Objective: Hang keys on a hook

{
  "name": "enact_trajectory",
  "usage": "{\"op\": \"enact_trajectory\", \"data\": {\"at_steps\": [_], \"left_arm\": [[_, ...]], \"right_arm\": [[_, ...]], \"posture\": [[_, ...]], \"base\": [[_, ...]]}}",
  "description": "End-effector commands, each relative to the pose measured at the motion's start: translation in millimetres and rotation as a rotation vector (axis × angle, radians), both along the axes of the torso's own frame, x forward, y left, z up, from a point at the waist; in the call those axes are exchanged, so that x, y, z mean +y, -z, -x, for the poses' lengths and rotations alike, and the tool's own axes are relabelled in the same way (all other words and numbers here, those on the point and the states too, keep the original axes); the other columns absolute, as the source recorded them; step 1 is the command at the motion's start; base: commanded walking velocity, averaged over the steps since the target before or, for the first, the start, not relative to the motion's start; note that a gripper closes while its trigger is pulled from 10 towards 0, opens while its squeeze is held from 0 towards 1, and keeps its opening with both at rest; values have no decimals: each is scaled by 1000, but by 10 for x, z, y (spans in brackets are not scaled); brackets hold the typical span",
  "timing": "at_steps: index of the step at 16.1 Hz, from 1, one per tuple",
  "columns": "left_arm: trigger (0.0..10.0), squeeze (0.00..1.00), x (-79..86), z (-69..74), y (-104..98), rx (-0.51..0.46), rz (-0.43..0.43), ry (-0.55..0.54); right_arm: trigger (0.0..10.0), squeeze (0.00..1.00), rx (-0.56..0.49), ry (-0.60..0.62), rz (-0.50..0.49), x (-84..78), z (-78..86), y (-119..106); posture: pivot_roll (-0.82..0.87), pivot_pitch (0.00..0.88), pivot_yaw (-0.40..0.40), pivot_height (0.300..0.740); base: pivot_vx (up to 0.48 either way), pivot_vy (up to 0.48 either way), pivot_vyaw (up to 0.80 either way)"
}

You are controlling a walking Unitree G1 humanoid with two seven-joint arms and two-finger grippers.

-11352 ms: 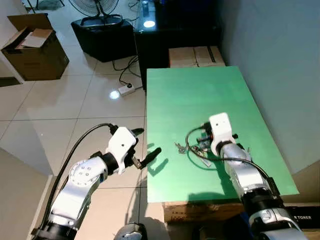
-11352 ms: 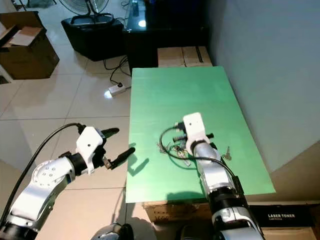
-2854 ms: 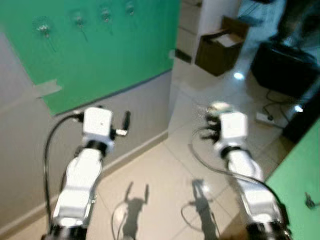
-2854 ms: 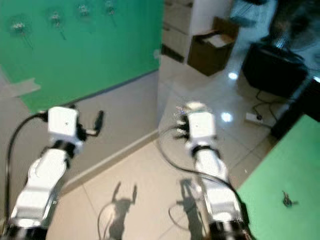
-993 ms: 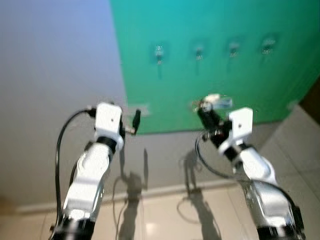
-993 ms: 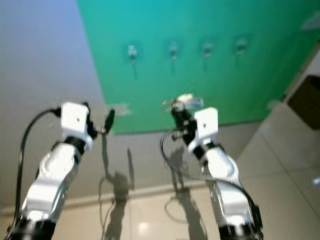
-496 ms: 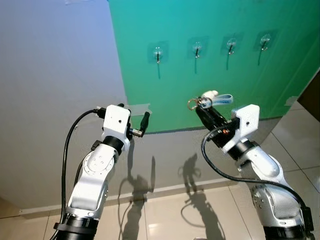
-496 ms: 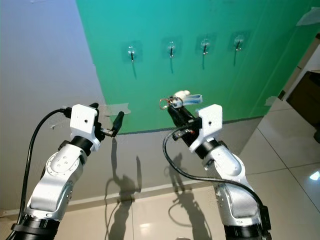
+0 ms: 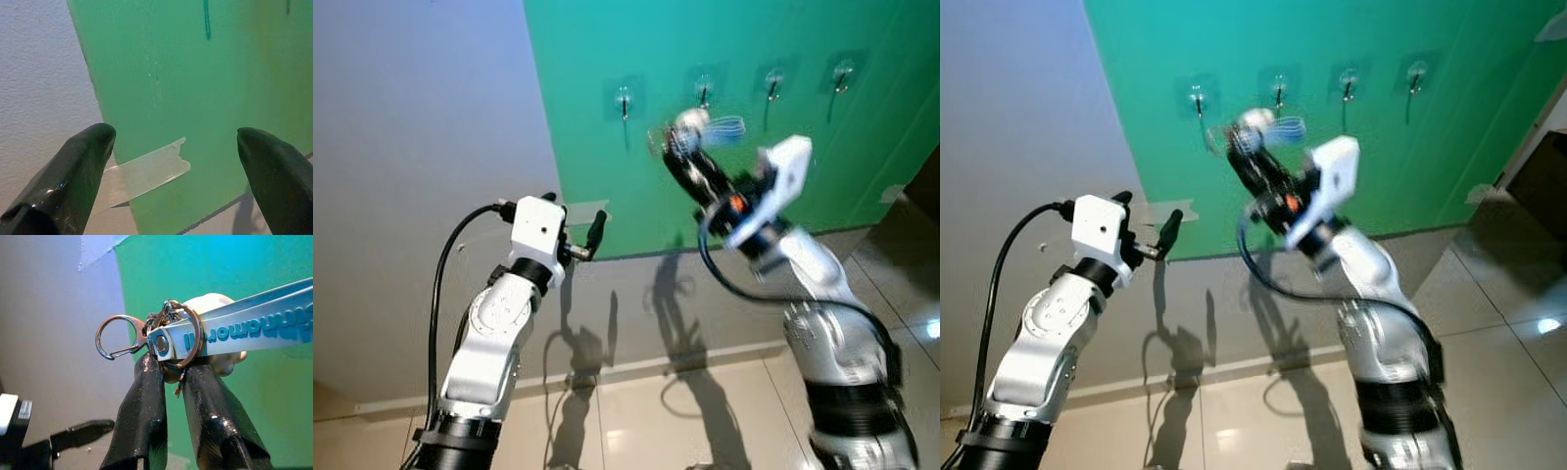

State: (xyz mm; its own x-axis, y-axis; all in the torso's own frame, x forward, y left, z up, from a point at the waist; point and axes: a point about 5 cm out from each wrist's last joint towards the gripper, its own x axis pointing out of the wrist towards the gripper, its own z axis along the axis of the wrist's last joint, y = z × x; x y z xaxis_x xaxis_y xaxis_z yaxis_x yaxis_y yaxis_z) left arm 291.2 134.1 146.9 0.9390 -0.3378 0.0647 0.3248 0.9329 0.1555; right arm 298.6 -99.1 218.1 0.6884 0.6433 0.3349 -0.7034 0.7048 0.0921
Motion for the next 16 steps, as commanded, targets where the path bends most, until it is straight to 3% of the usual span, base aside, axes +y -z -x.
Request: {"op": "enact_trajectory", "data": {"at_steps": [1,4,8,10,16], "left_arm": [[10000,0,-40,3,-109,-43,6,35],[10000,0,-99,17,-172,-66,28,87],[10000,0,-92,21,-191,-65,37,93],[10000,0,-106,22,-199,-63,38,100],[10000,0,-114,9,-203,-53,33,110]], "right_arm": [[10000,0,-2,-10,3,19,-19,1],[10000,0,-1,22,80,129,-140,6],[10000,0,-18,208,190,150,-344,39],[10000,0,-27,321,184,145,-464,1],[10000,0,-52,350,104,286,-516,-65]], "posture": [[-109,41,41,740],[-107,48,39,740],[-105,63,46,740],[-99,67,49,740],[-87,78,54,740]], "base": [[0,0,0],[0,0,0],[0,0,0],[0,0,0],[0,0,0]]}}
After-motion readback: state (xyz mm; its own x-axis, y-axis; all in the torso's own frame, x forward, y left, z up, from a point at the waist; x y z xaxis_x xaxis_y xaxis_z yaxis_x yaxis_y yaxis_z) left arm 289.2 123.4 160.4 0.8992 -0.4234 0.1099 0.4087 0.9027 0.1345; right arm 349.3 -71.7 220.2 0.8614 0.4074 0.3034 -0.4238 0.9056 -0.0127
